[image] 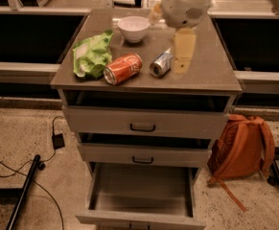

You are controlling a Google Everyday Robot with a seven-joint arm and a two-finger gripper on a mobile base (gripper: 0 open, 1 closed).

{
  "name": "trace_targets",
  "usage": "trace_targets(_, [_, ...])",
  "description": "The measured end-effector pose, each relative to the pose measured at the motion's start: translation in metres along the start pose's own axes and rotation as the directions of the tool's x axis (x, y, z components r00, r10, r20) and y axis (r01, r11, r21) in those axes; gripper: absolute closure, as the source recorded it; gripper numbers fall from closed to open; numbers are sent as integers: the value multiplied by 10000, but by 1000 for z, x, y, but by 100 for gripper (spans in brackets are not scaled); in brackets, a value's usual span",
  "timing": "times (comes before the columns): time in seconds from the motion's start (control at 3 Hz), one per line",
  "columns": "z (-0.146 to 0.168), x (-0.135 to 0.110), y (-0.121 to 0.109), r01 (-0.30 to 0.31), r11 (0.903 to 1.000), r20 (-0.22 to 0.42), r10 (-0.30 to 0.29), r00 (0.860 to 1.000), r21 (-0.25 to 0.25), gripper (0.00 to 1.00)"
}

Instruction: Place coke can into bottom drawer

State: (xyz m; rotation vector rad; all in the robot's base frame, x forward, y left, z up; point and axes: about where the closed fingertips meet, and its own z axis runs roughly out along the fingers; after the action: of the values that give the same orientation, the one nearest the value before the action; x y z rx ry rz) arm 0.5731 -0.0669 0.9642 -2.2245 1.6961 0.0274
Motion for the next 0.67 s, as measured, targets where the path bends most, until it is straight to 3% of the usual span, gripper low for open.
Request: trace_targets(0.67, [103, -28, -36, 638, 9897, -202, -669, 9976, -1283, 0])
